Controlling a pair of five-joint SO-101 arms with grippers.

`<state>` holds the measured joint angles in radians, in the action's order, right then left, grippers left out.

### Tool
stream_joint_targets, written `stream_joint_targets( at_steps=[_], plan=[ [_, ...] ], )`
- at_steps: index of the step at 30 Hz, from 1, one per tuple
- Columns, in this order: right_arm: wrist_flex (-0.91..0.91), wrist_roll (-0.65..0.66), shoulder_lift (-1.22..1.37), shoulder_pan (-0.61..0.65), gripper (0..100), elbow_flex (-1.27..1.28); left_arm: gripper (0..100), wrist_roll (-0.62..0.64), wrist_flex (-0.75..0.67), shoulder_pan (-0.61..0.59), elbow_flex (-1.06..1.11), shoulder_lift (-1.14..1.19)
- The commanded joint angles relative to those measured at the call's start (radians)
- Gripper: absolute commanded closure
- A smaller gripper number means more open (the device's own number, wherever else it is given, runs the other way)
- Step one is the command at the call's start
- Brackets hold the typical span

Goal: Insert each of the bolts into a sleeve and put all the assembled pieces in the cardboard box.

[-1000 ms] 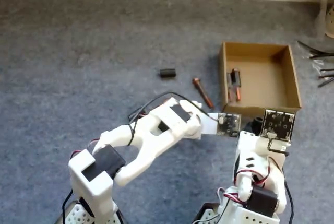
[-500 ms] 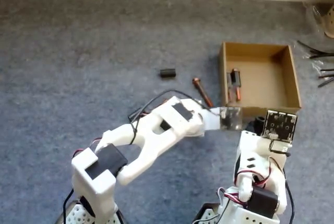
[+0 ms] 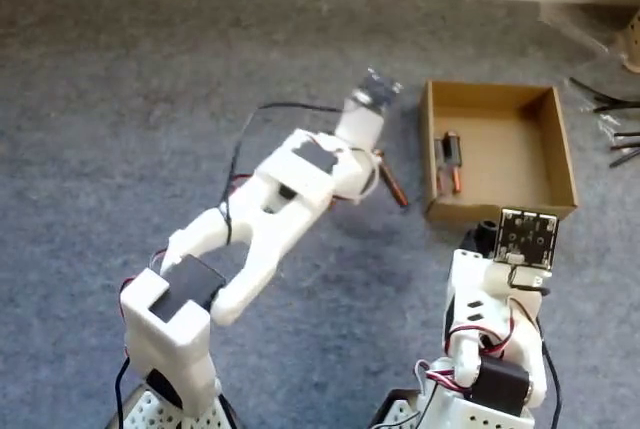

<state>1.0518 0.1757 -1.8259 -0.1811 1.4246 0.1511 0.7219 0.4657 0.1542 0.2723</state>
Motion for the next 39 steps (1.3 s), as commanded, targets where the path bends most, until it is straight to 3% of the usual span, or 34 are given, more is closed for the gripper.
stream_joint_targets(
  at_steps=[1,10,18,25,35,39],
  plan=[
    [-0.024,-0.003,-0.01,-0.005,99.4,-0.007,96,0.035,0.054,-0.025,-0.074,-0.019],
    [-0.024,-0.005,-0.01,-0.005,99.4,-0.007,96,0.235,0.133,-0.104,-0.076,-0.018],
    [-0.024,-0.005,-0.01,-0.004,99.4,-0.007,96,0.261,0.232,-0.11,-0.076,-0.018],
    [-0.016,0.0,-0.01,0.088,99.4,-0.005,96,0.505,0.302,-0.211,-0.107,-0.018],
    [-0.013,0.005,-0.008,0.222,99.4,-0.005,96,0.459,0.367,-0.249,-0.142,-0.018],
    [-0.022,0.075,-0.008,0.311,99.4,-0.005,96,0.433,0.396,-0.249,-0.151,-0.018]
  ],
)
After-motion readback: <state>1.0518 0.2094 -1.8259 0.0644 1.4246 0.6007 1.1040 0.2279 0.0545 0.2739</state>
